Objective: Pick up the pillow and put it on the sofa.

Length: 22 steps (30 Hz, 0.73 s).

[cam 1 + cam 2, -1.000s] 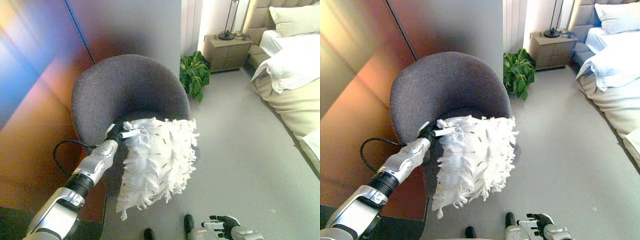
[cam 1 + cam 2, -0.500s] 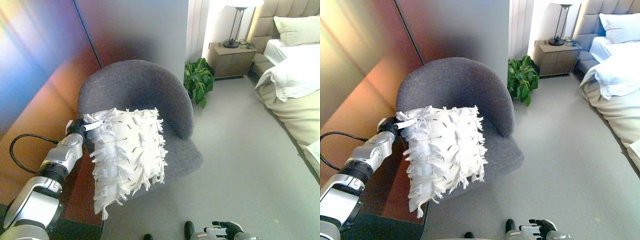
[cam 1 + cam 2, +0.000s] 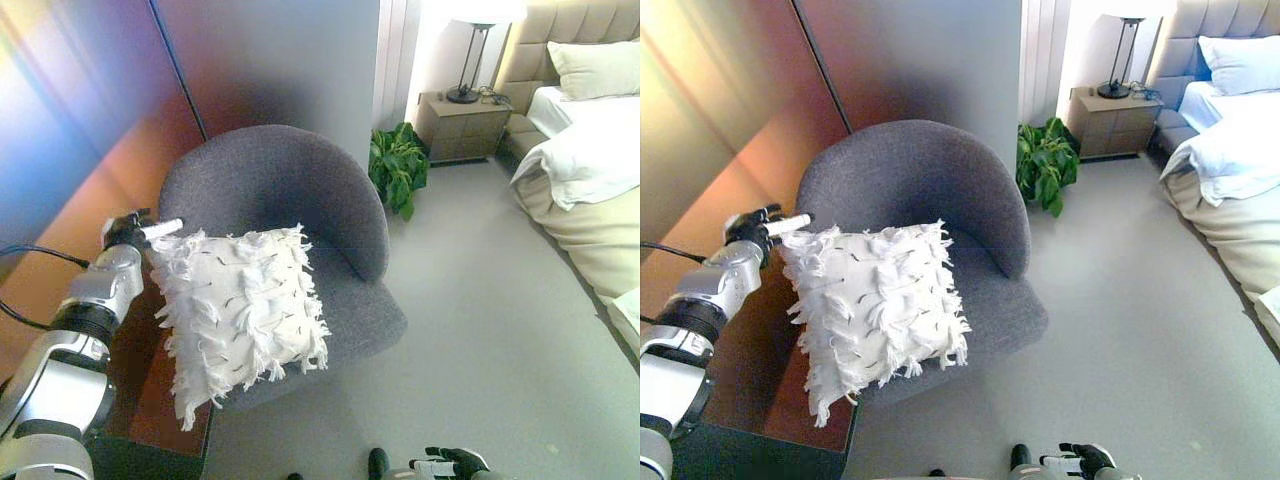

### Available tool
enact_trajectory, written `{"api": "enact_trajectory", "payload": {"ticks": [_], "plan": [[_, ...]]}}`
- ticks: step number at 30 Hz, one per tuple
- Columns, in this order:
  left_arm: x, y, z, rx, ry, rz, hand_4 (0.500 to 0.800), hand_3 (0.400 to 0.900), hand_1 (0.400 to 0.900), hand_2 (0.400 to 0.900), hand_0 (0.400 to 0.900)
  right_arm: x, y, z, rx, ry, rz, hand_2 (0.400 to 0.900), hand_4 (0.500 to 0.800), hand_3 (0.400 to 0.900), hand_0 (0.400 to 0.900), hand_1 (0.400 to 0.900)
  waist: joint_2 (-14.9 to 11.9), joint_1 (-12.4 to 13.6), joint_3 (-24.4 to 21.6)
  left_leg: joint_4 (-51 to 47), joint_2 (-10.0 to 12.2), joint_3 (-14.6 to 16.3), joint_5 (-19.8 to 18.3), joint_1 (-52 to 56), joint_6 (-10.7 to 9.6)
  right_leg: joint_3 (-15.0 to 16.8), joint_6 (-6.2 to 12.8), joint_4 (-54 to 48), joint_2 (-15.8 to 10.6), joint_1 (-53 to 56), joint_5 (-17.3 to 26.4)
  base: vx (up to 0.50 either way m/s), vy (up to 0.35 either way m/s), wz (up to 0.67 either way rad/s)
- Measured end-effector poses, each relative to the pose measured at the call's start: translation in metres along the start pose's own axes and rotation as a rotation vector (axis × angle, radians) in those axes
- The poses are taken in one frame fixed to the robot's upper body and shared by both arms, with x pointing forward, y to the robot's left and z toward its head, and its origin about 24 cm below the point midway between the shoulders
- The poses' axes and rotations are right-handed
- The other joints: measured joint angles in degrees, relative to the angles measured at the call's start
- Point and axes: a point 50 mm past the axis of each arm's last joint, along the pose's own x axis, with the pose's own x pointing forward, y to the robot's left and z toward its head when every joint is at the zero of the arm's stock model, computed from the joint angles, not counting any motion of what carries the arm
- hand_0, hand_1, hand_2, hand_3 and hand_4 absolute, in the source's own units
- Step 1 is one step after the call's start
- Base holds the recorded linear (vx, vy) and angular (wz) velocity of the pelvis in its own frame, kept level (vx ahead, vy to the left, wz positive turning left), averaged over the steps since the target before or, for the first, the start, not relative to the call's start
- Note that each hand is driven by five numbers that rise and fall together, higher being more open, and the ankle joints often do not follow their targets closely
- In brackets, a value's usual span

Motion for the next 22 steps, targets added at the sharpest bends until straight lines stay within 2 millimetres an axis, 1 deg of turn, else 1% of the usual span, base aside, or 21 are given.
{"api": "enact_trajectory", "payload": {"ticks": [3, 7, 22], "plan": [[0.0002, -0.0003, 0.0067, -0.008, -0.021, -0.001, 0.800, 0.900, 0.900, 0.900, 0.900, -0.0005, -0.0011, -0.0026, 0.000, 0.007, -0.003, 0.900, 0.800, 0.900, 0.900, 0.900, 0.4, 0.0, -0.7, 0.0, 0.0, 0.0, 0.0, 0.0, 0.0, 0.0, 0.01, 0.0, 0.0, 0.0, 0.0, 0.00, 0.000, 0.00], [0.0002, -0.0005, 0.0072, -0.010, -0.026, -0.004, 0.800, 0.900, 0.900, 0.900, 0.900, -0.0010, -0.0019, -0.0055, 0.001, 0.012, -0.004, 0.900, 0.800, 0.900, 0.900, 0.900, 0.8, 0.0, -1.0, 0.0, 0.0, 0.2, 0.0, 0.1, 0.0, 0.2, 0.03, 0.0, 0.0, 0.0, 0.0, 0.00, 0.000, 0.00], [0.0001, -0.0018, 0.0073, -0.019, -0.026, -0.027, 0.800, 0.900, 0.900, 0.900, 0.900, -0.0011, -0.0019, -0.0057, 0.000, 0.012, -0.005, 0.900, 0.800, 0.900, 0.900, 0.900, 0.8, 0.1, -1.0, 0.0, 0.0, 0.2, 0.0, 0.2, 0.0, 0.2, 0.03, 0.0, 0.0, 0.1, 0.0, 0.00, 0.000, 0.00]]}}
